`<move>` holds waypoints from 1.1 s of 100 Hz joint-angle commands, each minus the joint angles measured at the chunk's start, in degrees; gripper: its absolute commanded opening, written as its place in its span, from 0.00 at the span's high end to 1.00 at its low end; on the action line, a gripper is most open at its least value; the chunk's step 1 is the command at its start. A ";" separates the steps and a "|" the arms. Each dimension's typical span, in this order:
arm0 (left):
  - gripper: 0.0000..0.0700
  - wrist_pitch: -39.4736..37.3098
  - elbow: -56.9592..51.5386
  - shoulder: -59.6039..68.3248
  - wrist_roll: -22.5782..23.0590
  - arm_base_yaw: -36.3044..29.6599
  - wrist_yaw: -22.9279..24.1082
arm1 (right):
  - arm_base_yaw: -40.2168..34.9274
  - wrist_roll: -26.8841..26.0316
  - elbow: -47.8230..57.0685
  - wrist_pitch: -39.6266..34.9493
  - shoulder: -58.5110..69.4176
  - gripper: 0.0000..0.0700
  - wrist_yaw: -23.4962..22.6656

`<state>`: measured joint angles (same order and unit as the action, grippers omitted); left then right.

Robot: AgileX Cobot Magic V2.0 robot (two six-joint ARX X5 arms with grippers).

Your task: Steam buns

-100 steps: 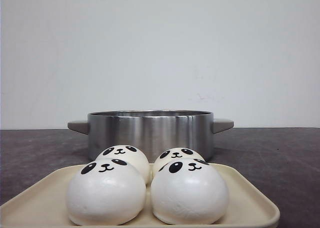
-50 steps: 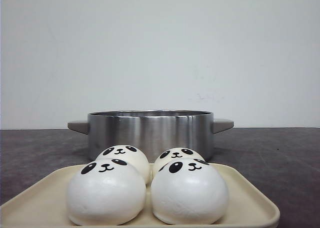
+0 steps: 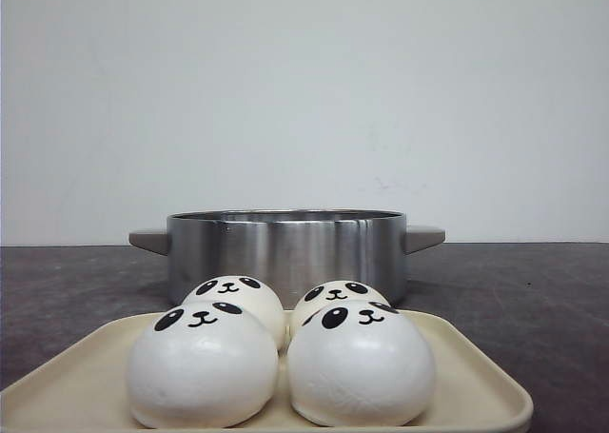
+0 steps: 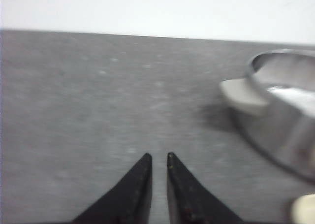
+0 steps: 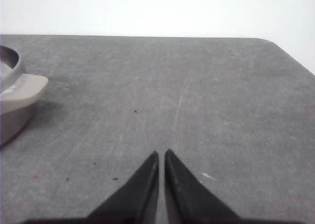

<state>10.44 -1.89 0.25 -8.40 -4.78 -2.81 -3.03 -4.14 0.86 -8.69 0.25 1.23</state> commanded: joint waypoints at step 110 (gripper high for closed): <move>0.26 15.45 -42.73 26.32 -5.99 -0.28 -9.31 | -0.63 -15.32 42.93 -10.14 26.14 0.28 -31.23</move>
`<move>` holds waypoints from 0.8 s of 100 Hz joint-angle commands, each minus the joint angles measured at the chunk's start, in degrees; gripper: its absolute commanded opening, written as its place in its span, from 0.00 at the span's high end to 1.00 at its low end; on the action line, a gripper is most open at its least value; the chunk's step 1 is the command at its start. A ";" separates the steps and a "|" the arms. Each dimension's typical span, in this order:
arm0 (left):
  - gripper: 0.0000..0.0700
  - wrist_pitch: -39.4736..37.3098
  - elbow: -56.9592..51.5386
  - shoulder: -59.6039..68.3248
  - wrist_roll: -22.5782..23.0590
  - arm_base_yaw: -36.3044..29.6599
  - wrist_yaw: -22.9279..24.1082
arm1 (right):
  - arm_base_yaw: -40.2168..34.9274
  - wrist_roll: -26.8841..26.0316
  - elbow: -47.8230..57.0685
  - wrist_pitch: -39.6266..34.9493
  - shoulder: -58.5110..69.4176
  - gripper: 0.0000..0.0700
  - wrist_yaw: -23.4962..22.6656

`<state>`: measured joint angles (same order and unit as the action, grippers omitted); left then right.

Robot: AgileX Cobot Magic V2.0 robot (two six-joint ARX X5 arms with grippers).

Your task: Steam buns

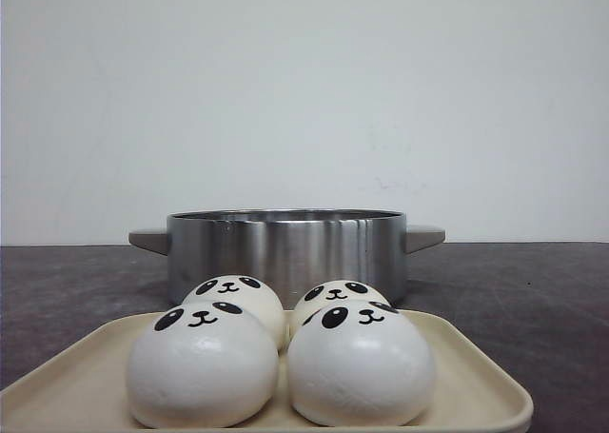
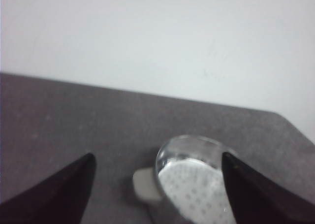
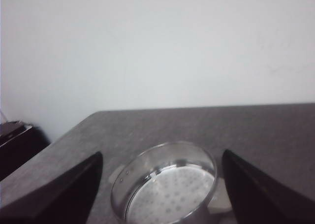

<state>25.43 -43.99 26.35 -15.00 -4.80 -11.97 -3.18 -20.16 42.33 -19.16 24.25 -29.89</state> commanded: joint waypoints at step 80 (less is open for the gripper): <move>0.26 0.79 -0.63 0.26 0.63 -5.03 -0.09 | -38.64 -3.89 18.67 -21.99 56.48 0.29 19.06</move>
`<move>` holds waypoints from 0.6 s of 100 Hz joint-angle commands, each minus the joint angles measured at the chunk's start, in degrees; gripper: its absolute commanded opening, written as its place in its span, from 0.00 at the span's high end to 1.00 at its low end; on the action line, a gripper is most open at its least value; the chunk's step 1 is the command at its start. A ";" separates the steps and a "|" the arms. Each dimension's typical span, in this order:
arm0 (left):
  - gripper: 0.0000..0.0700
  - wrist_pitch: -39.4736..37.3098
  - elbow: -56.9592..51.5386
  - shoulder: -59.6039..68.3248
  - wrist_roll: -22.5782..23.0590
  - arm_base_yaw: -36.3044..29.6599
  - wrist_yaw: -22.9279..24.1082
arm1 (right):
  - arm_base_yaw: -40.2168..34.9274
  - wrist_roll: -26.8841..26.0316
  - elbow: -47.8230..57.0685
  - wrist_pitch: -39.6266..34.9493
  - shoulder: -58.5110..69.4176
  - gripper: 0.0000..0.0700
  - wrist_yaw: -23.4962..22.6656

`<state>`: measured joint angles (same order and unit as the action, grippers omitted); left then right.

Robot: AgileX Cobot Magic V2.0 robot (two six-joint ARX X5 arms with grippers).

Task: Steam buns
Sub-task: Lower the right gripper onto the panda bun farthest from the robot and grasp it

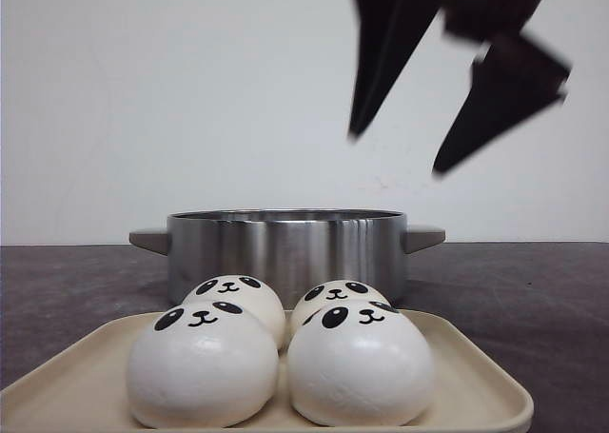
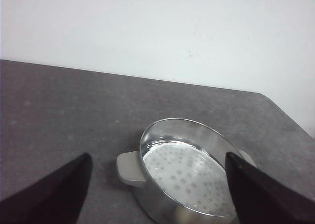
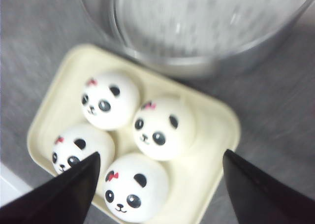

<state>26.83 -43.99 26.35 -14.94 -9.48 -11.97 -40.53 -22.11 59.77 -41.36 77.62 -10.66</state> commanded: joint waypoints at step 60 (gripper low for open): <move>0.26 -0.61 -0.63 0.26 0.57 -1.92 -0.07 | -2.78 -4.85 1.22 8.85 20.13 0.30 2.14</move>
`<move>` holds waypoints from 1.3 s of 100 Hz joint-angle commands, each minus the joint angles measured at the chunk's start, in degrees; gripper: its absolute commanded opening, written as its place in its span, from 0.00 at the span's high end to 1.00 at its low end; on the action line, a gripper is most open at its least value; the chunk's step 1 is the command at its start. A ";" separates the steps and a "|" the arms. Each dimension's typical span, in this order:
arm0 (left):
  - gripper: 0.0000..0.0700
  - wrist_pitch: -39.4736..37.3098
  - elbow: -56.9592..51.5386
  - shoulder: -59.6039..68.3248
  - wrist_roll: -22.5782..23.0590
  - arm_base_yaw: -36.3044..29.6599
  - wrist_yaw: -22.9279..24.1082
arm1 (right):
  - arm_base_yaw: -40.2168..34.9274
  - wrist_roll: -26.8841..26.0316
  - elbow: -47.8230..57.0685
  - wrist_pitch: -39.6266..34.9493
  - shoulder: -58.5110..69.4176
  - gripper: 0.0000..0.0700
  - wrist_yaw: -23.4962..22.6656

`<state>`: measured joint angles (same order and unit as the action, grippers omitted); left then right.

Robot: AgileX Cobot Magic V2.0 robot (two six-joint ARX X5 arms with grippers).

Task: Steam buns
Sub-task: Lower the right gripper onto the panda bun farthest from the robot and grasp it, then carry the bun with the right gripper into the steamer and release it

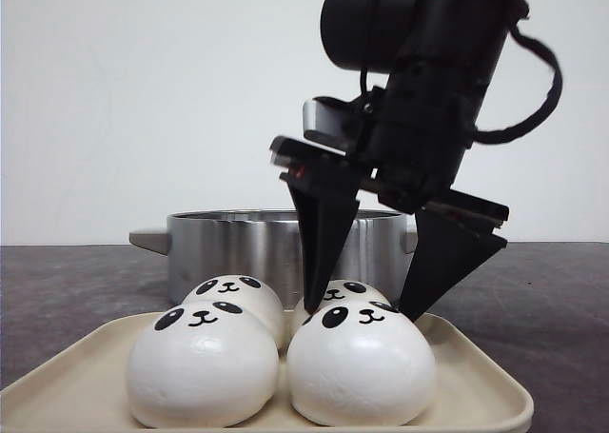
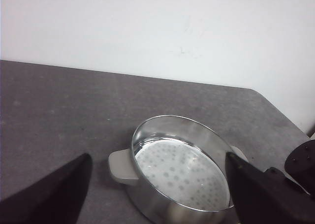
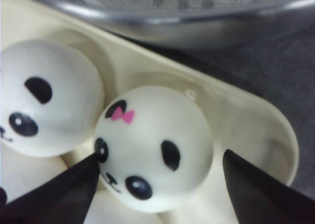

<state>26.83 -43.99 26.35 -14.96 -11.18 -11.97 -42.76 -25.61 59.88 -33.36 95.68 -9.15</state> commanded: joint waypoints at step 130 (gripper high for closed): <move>0.26 1.92 -0.63 0.28 0.85 -0.20 0.55 | 8.59 9.86 29.57 4.50 3.65 0.99 0.13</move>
<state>29.61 -43.99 26.35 -14.70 -11.18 -11.73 -34.26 -17.39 87.85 -29.50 95.33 -8.95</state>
